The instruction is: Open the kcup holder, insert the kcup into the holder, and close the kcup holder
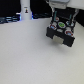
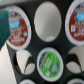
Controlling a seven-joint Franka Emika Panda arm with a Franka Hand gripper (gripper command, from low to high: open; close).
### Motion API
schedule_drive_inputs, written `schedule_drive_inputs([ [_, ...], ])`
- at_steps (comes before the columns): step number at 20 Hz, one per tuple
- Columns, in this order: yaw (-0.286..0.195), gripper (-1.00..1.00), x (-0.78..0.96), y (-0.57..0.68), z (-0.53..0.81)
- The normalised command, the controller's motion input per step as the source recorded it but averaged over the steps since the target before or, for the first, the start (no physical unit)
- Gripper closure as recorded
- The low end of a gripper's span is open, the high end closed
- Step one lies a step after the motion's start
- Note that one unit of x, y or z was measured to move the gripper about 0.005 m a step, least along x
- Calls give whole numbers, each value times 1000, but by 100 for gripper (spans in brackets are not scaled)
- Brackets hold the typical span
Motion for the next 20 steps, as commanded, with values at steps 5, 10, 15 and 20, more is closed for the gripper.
schedule_drive_inputs([
  [5,11,-100,789,-223,-2],
  [10,31,-100,753,-41,-91],
  [15,145,-100,464,160,-211],
  [20,269,-100,85,134,-242],
])
